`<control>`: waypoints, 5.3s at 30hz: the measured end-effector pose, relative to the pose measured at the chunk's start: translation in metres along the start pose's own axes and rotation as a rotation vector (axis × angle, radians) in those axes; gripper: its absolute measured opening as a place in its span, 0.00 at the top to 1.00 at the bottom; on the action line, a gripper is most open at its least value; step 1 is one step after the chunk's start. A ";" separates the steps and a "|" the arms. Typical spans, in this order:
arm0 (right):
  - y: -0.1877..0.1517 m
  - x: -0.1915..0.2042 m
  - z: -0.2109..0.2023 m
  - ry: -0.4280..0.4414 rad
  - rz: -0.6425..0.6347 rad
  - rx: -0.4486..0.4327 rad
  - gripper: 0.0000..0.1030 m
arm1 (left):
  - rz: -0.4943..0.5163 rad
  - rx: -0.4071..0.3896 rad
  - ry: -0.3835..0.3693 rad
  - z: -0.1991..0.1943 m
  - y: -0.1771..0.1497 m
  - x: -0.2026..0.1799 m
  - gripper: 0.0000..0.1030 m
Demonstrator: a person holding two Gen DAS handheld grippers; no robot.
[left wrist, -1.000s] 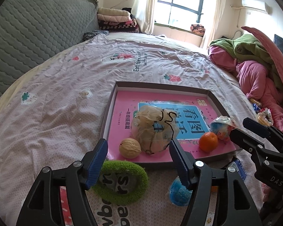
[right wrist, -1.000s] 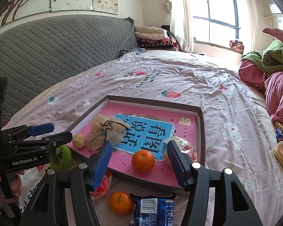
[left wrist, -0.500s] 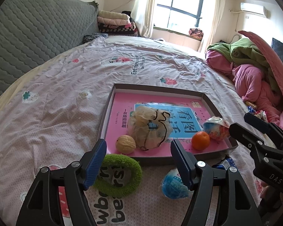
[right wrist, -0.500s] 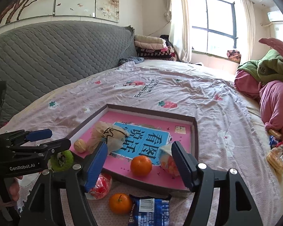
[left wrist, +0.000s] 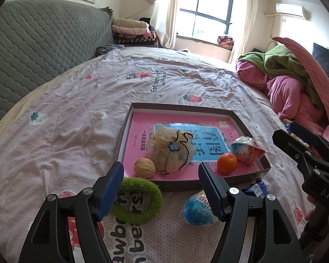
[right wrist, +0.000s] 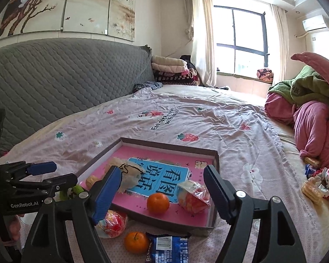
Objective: Organize objects
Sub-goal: 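Withdraw both open tools up and back from the tray, then move left tool toward the clear bag with blue toy while right tool approaches the blue snack packet, then close left tool on the clear bag while right tool grasps the blue snack packet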
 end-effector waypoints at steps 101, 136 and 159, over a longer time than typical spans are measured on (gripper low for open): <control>-0.106 -0.005 -0.020 -0.097 -0.006 0.114 0.24 | 0.140 0.142 -0.111 0.001 -0.091 -0.056 0.30; -0.136 -0.008 0.019 -0.102 -0.001 0.269 0.24 | 0.163 0.219 -0.115 0.047 -0.115 -0.060 0.30; -0.133 -0.016 0.039 -0.052 0.068 0.292 0.24 | 0.121 0.170 -0.117 0.068 -0.074 -0.050 0.30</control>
Point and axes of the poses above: each gripper's, at about its wrist camera, not at the fingertips, and z roughly the way its jaws point, x to its left, y to its top, the point moved 9 cm from there along z, roughly the way its jaws point, and after that the axes turned 14 degrees about x, right-handed, at the moved point
